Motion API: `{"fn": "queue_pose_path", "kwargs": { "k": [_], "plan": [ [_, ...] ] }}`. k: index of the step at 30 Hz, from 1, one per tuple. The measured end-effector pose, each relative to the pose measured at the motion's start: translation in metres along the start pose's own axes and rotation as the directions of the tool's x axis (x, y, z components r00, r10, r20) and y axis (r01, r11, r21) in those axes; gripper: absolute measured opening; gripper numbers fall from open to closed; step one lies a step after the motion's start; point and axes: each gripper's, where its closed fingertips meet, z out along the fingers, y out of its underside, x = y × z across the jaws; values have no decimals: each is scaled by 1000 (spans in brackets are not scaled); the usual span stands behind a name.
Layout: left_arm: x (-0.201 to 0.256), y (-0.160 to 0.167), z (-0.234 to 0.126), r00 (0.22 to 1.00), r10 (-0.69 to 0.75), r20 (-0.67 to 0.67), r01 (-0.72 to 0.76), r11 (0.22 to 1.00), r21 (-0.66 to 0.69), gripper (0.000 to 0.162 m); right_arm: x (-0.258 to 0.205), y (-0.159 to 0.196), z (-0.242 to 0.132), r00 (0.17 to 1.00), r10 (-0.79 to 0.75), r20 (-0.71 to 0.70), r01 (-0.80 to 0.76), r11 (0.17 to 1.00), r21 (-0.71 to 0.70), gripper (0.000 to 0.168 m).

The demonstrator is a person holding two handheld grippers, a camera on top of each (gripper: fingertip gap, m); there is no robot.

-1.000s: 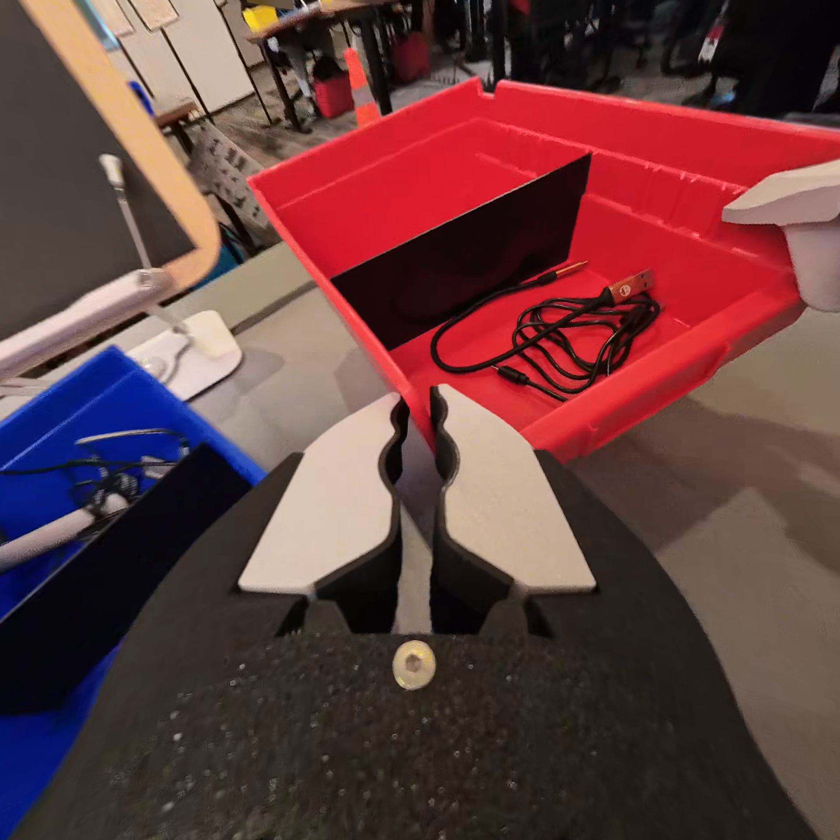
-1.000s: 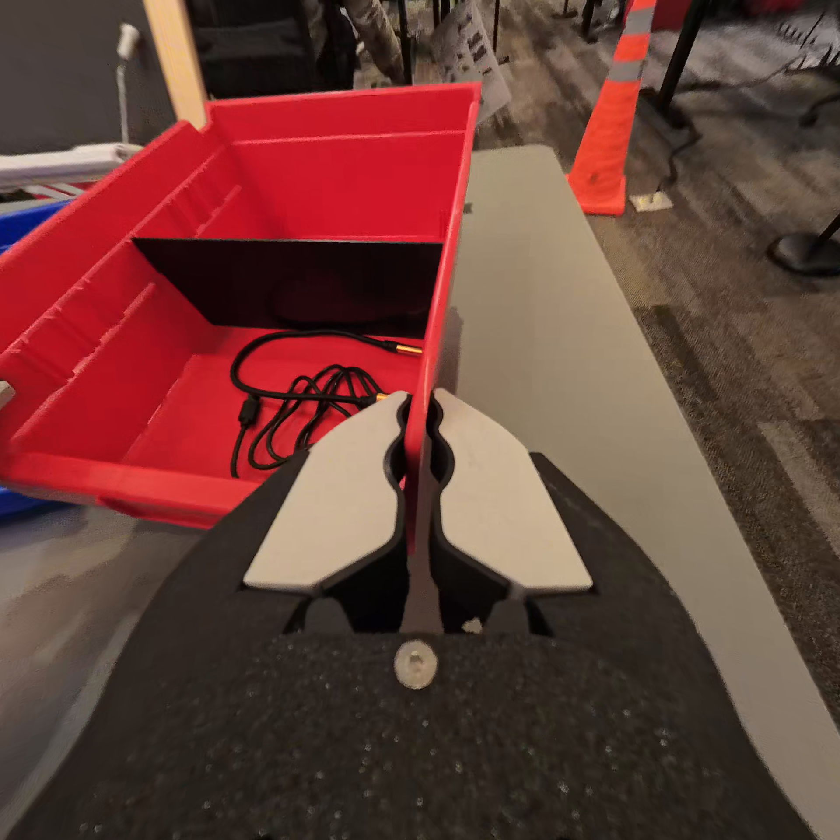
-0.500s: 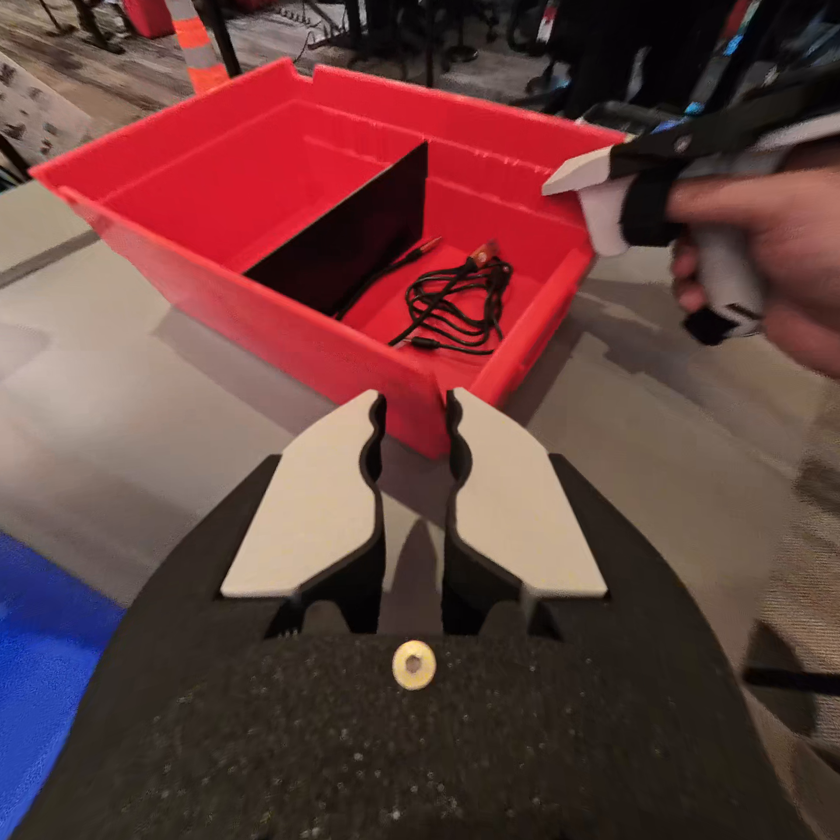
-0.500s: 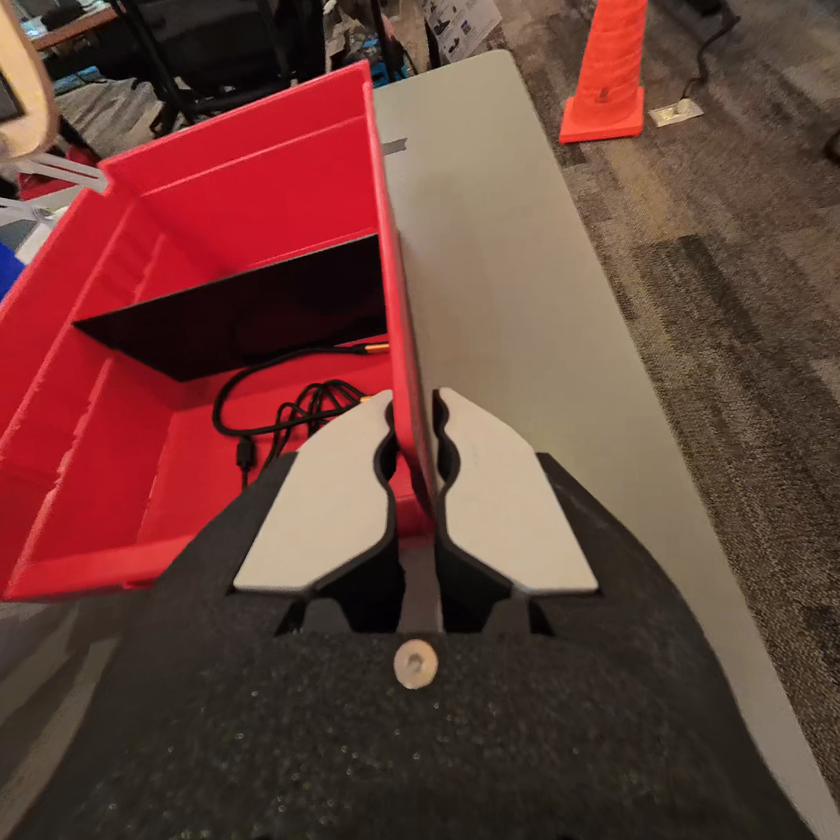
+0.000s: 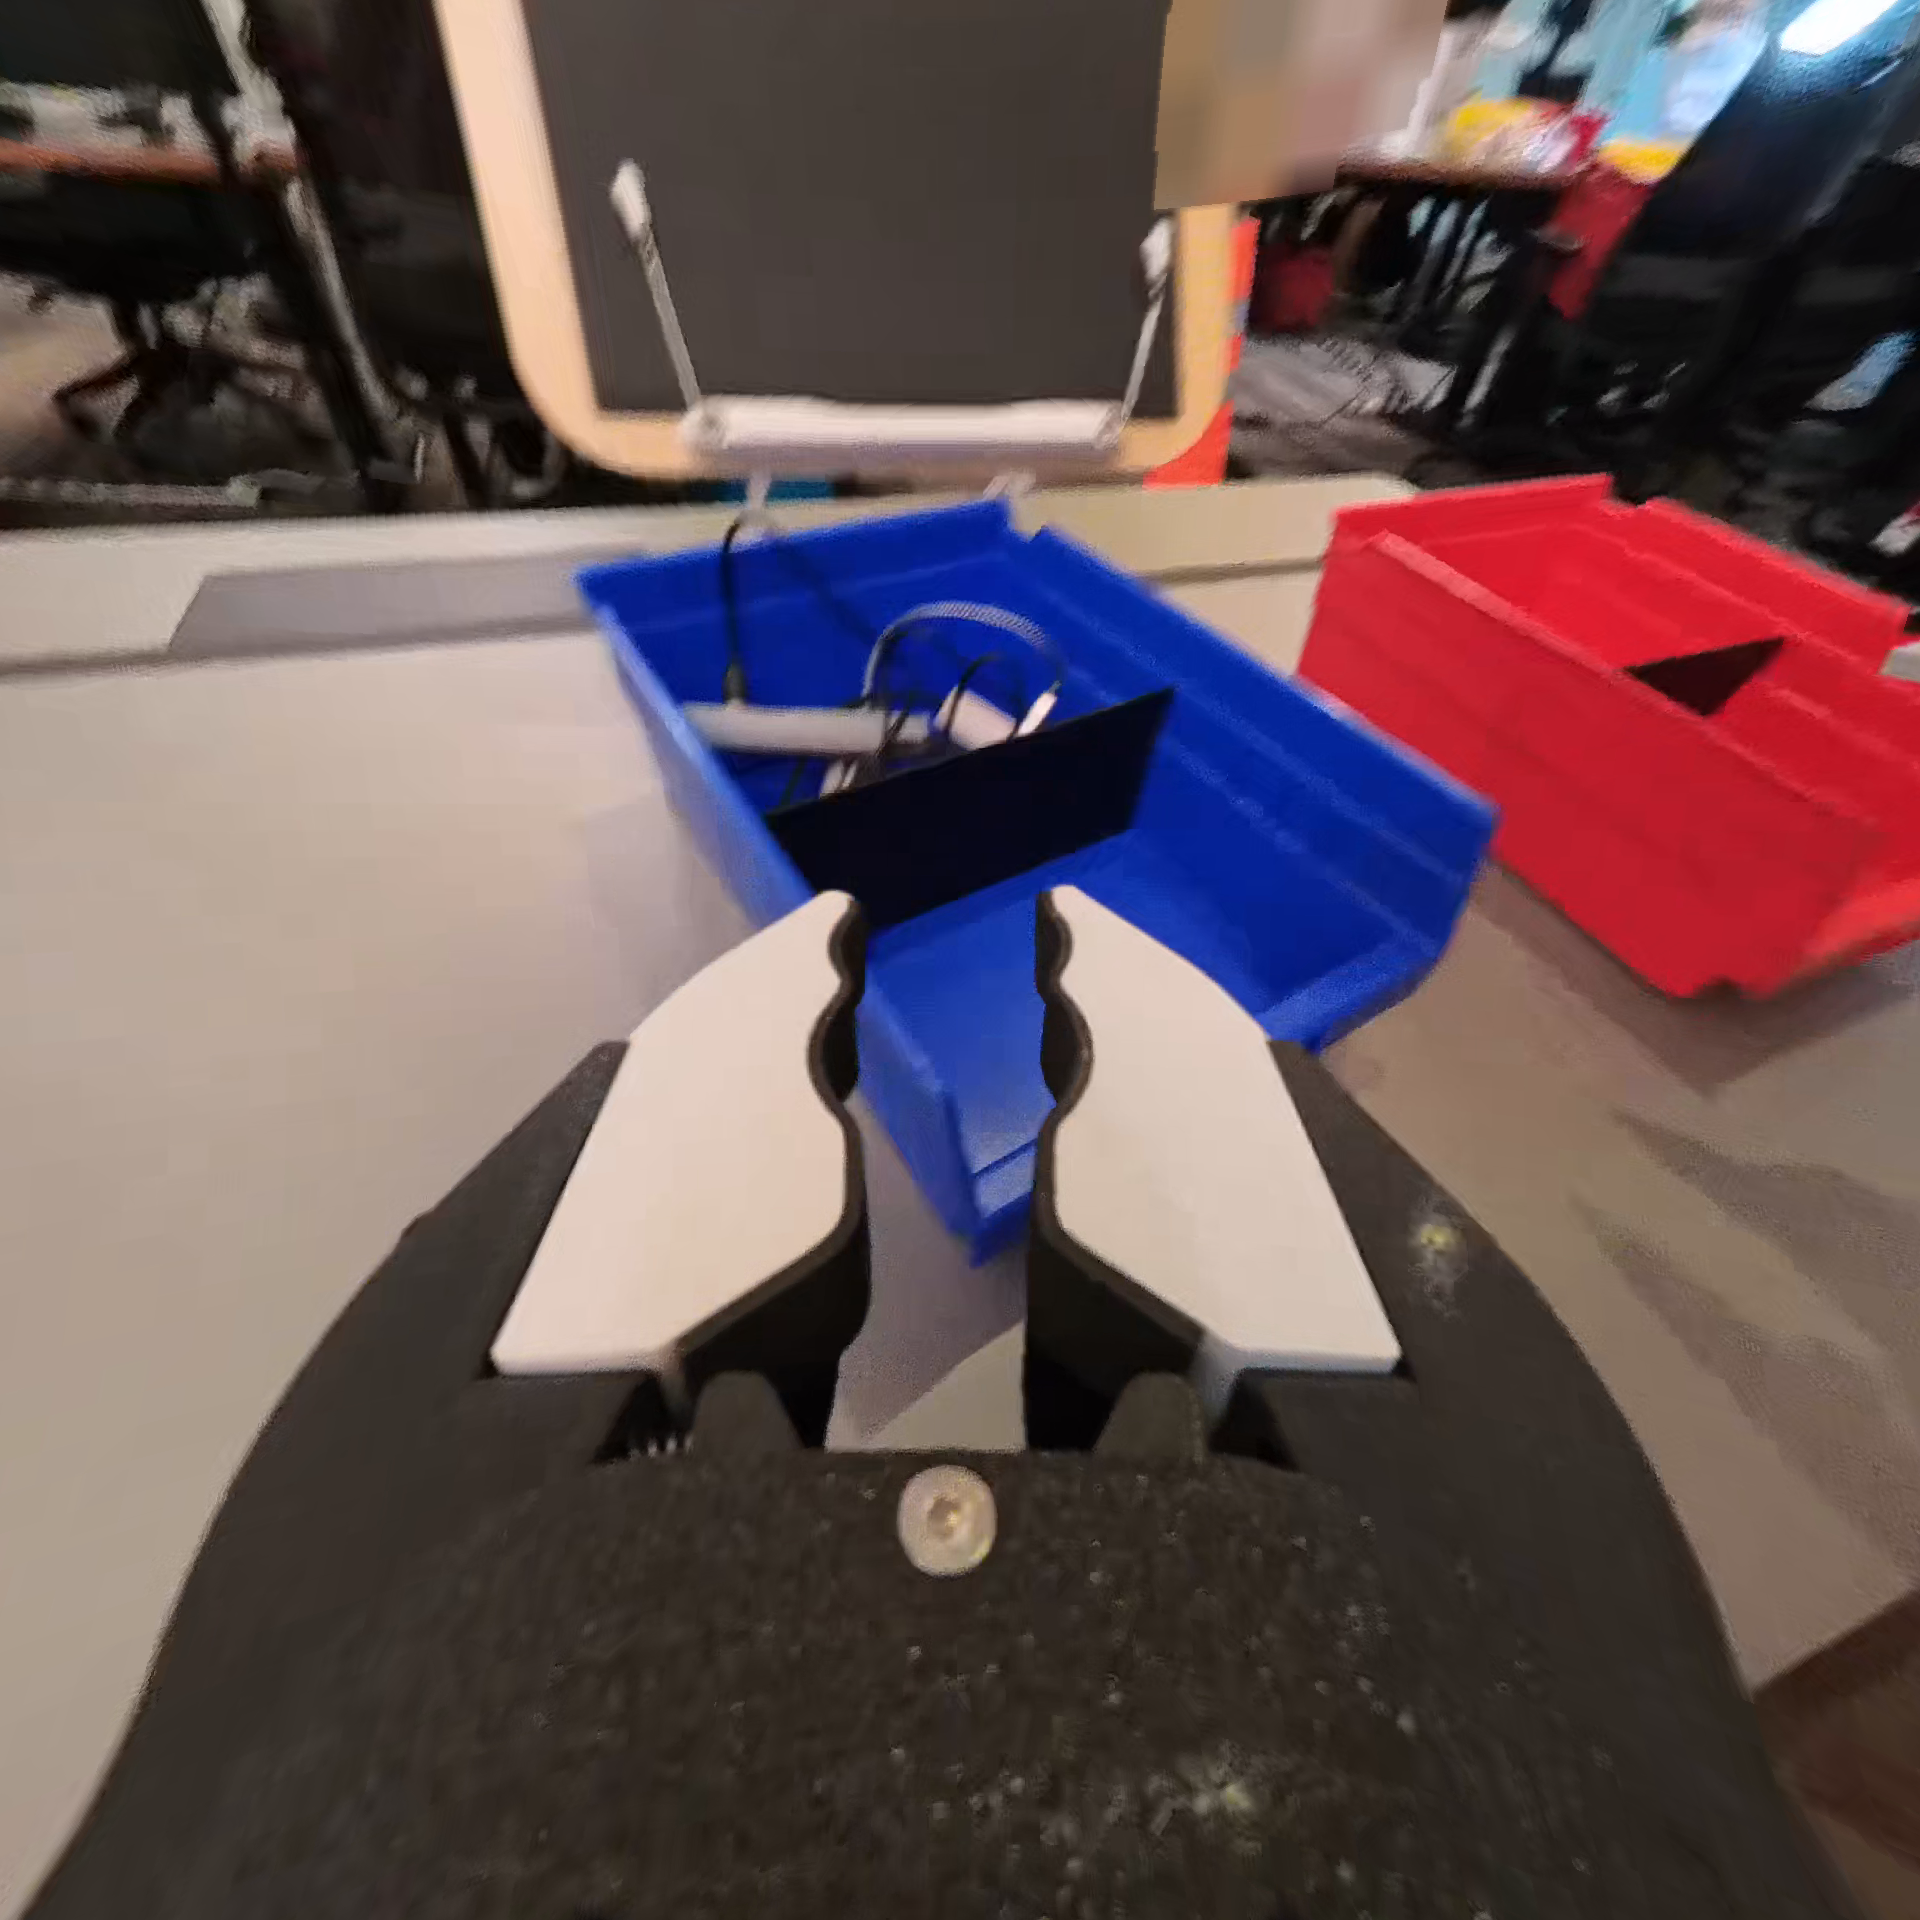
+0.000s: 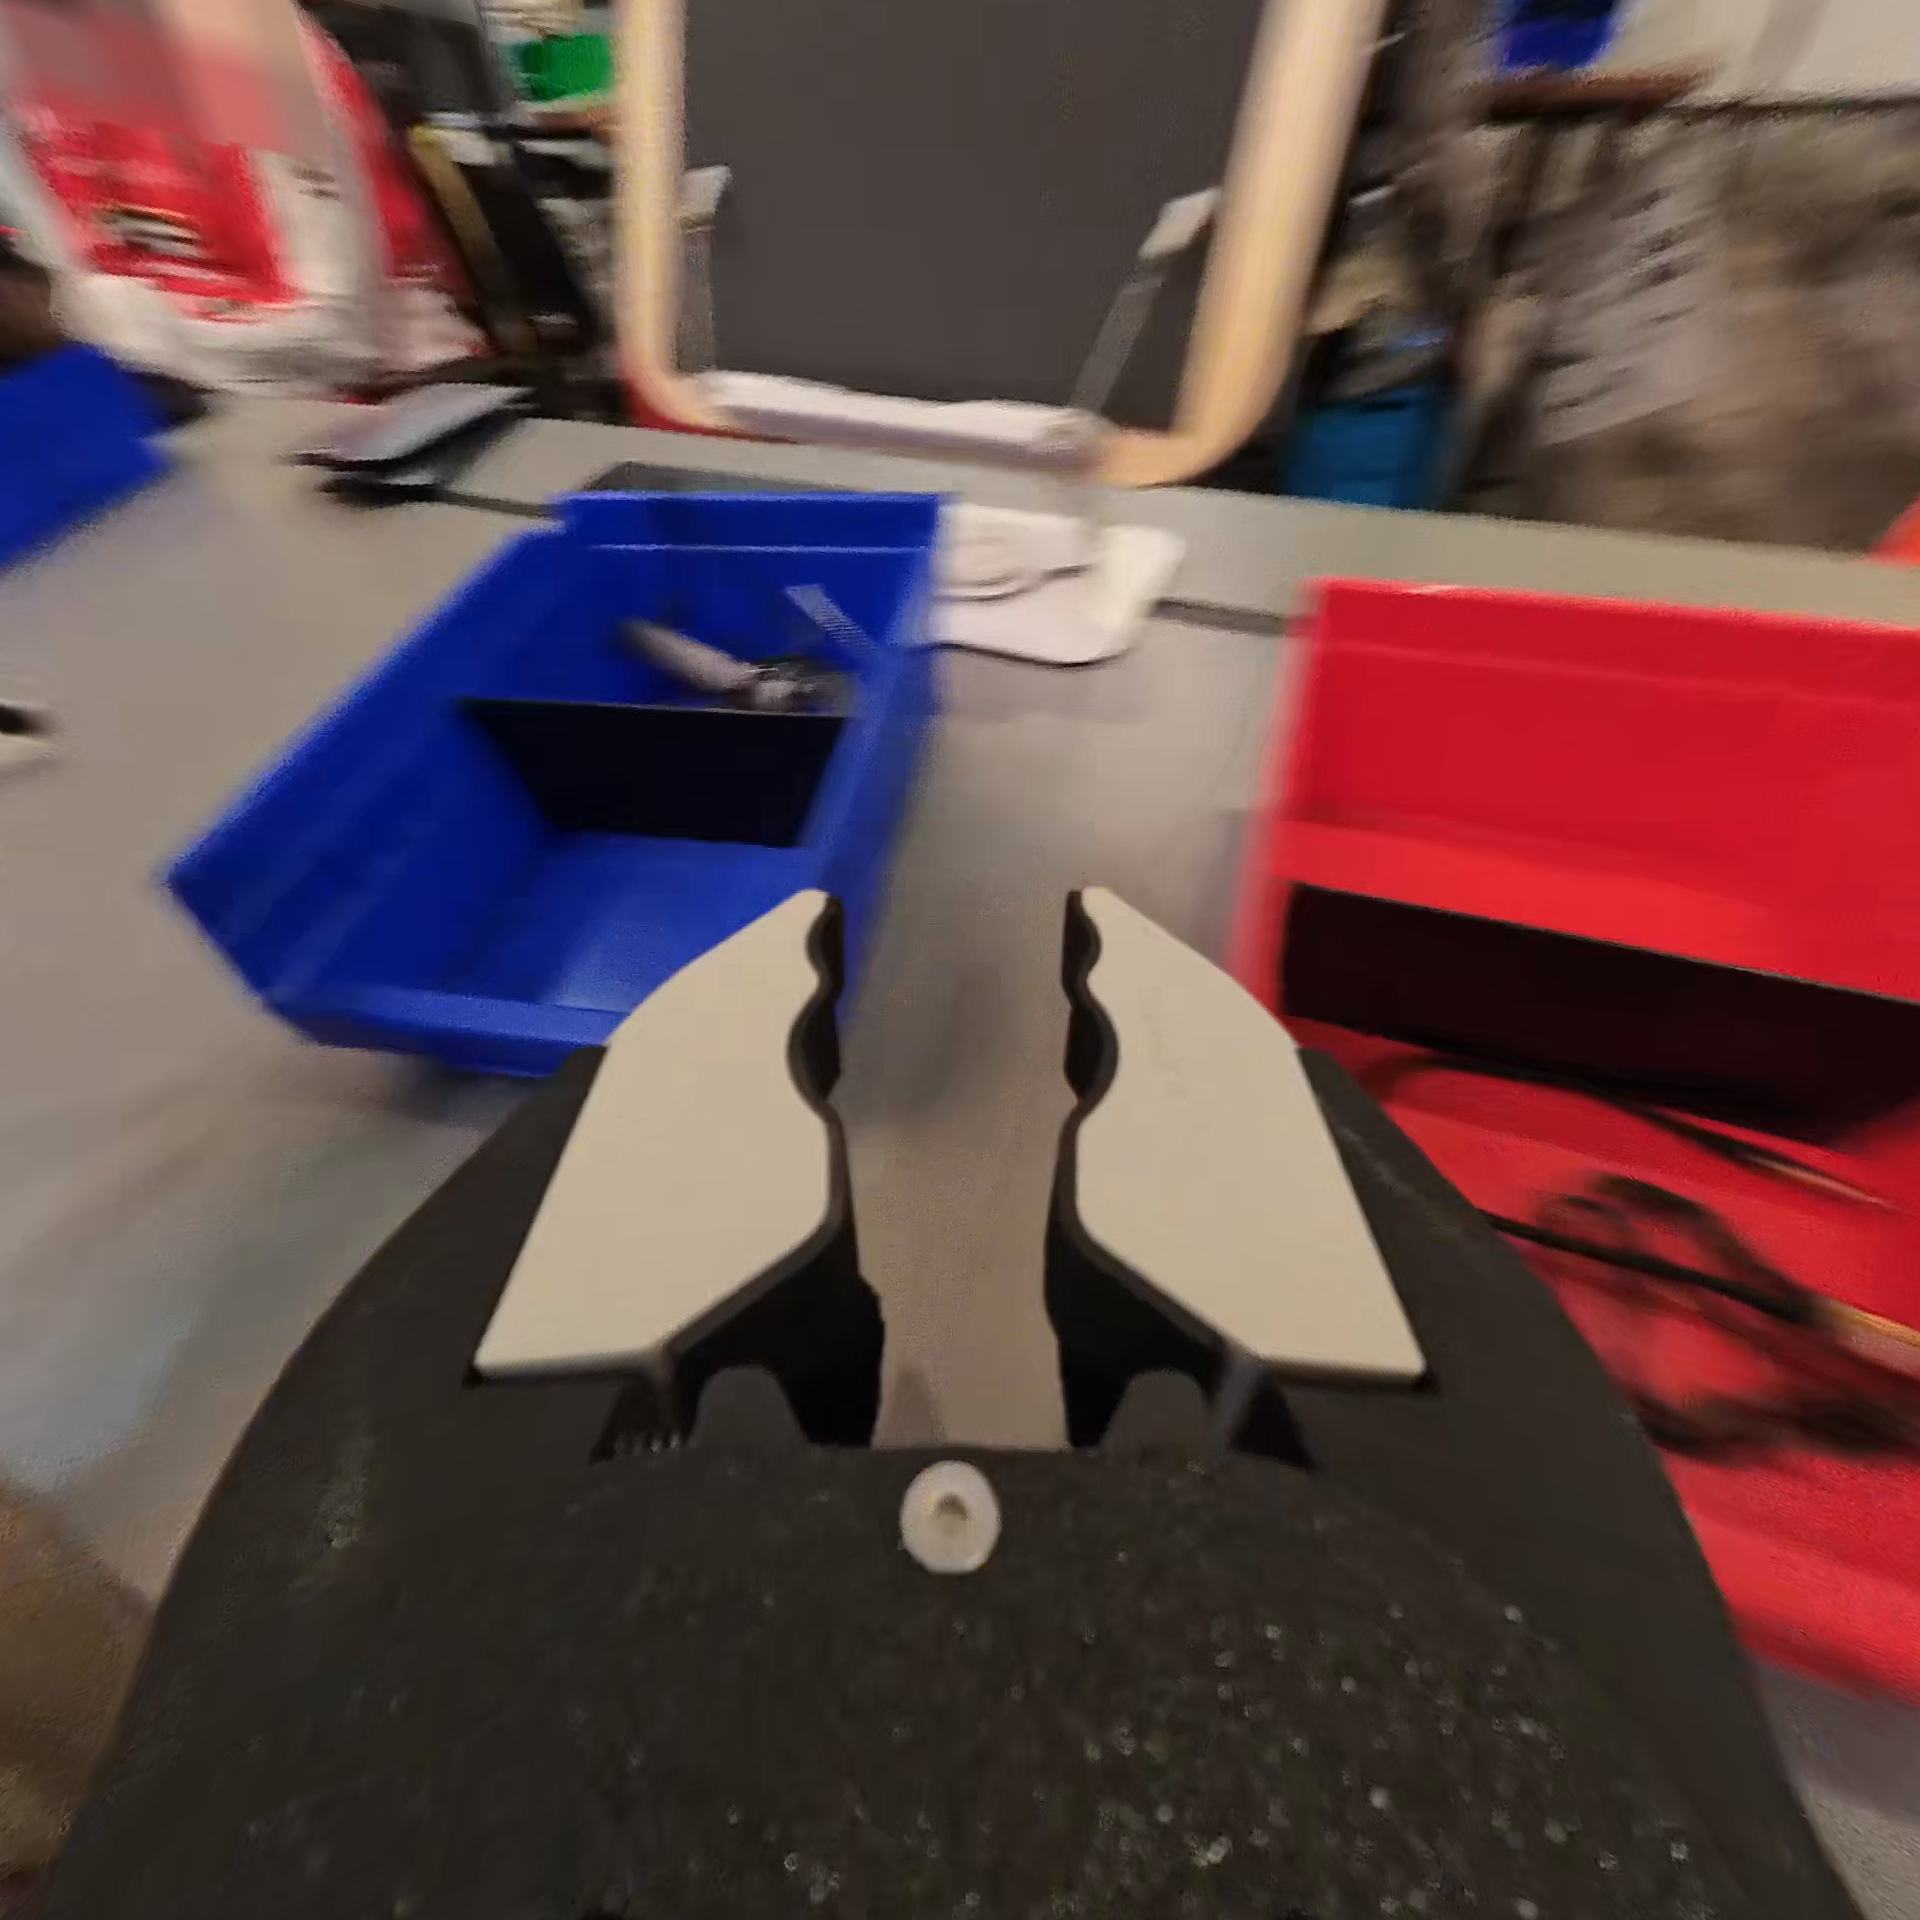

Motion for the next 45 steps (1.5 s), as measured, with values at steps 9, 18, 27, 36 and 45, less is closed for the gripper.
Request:
{"fn": "queue_pose_path", "kwargs": {
  "k": [9,18,27,36,45],
  "plan": [
    [-10,76,59,994,-104,17,105,967,-233,30,-51,69,101,999,-3,-41,-4,983,-181,34],
    [-87,70,29,979,-77,188,117,970,-212,5,-113,61,116,980,4,-200,-40,984,-176,4],
    [-238,54,-25,965,53,255,-7,983,-181,3,-260,58,180,996,12,-84,-22,992,-125,8],
    [-285,72,-26,983,6,186,35,975,-219,4,-307,63,200,999,49,-5,-49,994,-97,17],
    [-293,63,-35,936,138,323,-87,982,-168,15,-309,48,169,950,-6,313,29,997,-68,20]
  ]
}}
